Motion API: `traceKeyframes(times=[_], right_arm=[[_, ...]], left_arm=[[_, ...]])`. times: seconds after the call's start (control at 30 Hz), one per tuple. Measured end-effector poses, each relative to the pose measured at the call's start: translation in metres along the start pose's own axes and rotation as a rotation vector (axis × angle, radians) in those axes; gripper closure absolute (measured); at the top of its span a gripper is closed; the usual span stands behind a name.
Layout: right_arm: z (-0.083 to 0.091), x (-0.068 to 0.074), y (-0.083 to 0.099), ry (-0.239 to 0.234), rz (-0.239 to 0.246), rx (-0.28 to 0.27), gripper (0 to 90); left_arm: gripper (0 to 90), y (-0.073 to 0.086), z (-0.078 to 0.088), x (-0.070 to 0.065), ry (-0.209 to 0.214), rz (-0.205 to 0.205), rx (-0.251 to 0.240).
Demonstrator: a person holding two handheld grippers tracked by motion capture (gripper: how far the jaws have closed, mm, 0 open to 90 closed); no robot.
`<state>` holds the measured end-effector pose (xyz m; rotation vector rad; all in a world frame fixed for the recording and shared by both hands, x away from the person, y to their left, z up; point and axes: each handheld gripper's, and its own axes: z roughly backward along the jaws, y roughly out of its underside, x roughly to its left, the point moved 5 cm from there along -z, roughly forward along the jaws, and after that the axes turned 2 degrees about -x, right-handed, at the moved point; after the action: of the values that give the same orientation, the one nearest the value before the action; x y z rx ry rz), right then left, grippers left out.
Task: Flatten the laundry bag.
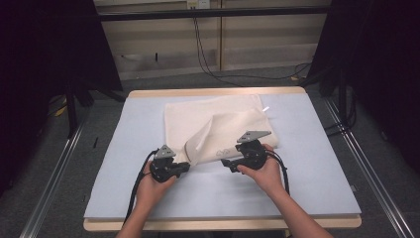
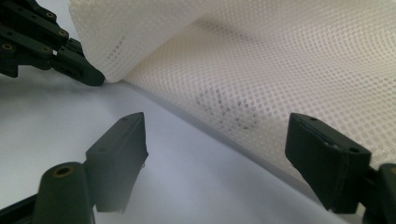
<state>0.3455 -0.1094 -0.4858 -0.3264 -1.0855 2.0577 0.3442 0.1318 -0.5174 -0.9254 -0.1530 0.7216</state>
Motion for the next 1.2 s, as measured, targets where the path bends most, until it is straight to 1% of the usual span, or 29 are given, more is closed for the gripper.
traceKeyframes(times=[0.03, 0.1, 0.13, 0.2, 0.27, 0.3, 0.33, 0.4, 0.43, 0.5, 0.57, 0.6, 0.63, 0.67, 0.7, 0.8, 0.83, 0.97, 1.03, 1.1, 1.17, 1.2], right_arm=[[-0.002, 0.002, -0.002, 0.015, -0.013, -0.001, 17.0], [-0.003, 0.002, -0.002, 0.017, -0.010, -0.004, 16.0], [-0.004, 0.003, -0.003, 0.014, -0.020, -0.008, 15.9], [-0.007, 0.007, -0.005, 0.009, -0.013, -0.009, 14.5], [-0.008, 0.008, -0.006, 0.002, -0.013, -0.009, 14.1], [-0.010, 0.011, -0.008, -0.001, -0.004, -0.009, 13.6], [-0.010, 0.011, -0.008, -0.001, -0.004, -0.009, 13.6], [-0.013, 0.016, -0.010, -0.007, 0.002, -0.009, 12.9], [-0.013, 0.016, -0.010, -0.007, 0.002, -0.009, 12.9], [-0.016, 0.021, -0.013, -0.014, 0.010, -0.012, 12.9], [-0.019, 0.024, -0.016, -0.028, 0.015, -0.011, 12.9], [-0.021, 0.027, -0.018, -0.027, 0.024, -0.009, 13.0], [-0.021, 0.027, -0.018, -0.027, 0.024, -0.009, 13.0], [-0.023, 0.029, -0.019, -0.033, 0.020, -0.011, 13.2], [-0.025, 0.032, -0.022, -0.037, 0.033, -0.010, 13.4], [-0.027, 0.035, -0.025, -0.041, 0.031, -0.010, 14.1], [-0.028, 0.039, -0.028, -0.051, 0.037, -0.022, 14.5], [-0.030, 0.043, -0.032, -0.061, 0.027, -0.026, 14.5], [-0.032, 0.046, -0.034, -0.071, 0.031, -0.030, 17.1], [-0.032, 0.048, -0.036, -0.076, 0.022, -0.032, 19.4], [-0.035, 0.051, -0.038, -0.095, 0.024, -0.030, 24.6], [-0.035, 0.051, -0.038, -0.095, 0.024, -0.030, 24.6]], left_arm=[[83.9, 0.000, 0.000, 0.000, -0.001, -0.002, 0.003], [83.9, 0.000, 0.000, 0.000, -0.001, -0.003, 0.004], [83.9, 0.000, 0.000, 0.000, 0.000, 0.001, 0.001], [83.9, 0.000, 0.000, 0.000, -0.002, 0.003, 0.000], [83.9, 0.000, 0.000, 0.000, -0.011, -0.004, 0.001], [83.9, 0.000, 0.000, 0.000, -0.011, -0.003, 0.000], [83.9, 0.000, 0.000, -0.001, -0.011, 0.000, 0.001], [83.9, 0.000, 0.000, -0.001, -0.019, -0.001, 0.005], [83.9, 0.000, 0.000, -0.001, -0.019, -0.001, 0.005], [83.8, 0.000, 0.000, -0.001, -0.011, -0.002, 0.004], [83.9, 0.000, 0.000, -0.001, -0.012, -0.004, 0.004], [83.9, 0.000, 0.000, -0.001, -0.011, -0.004, 0.005], [83.9, 0.000, 0.000, -0.001, -0.013, -0.004, 0.004], [83.9, 0.000, 0.000, -0.001, -0.013, -0.006, 0.006], [83.8, 0.000, 0.000, -0.001, -0.014, -0.006, 0.005], [83.8, 0.000, 0.000, -0.001, -0.013, -0.006, 0.006], [83.8, 0.000, 0.000, -0.001, -0.012, -0.006, 0.006], [83.7, 0.000, 0.000, -0.001, -0.018, -0.011, 0.006], [83.6, 0.000, 0.000, -0.002, -0.016, -0.011, 0.006], [83.4, 0.000, 0.000, -0.002, -0.017, -0.012, 0.006], [83.2, 0.000, 0.000, -0.002, -0.018, -0.012, 0.006], [83.2, 0.000, 0.000, -0.002, -0.023, -0.011, 0.005]])
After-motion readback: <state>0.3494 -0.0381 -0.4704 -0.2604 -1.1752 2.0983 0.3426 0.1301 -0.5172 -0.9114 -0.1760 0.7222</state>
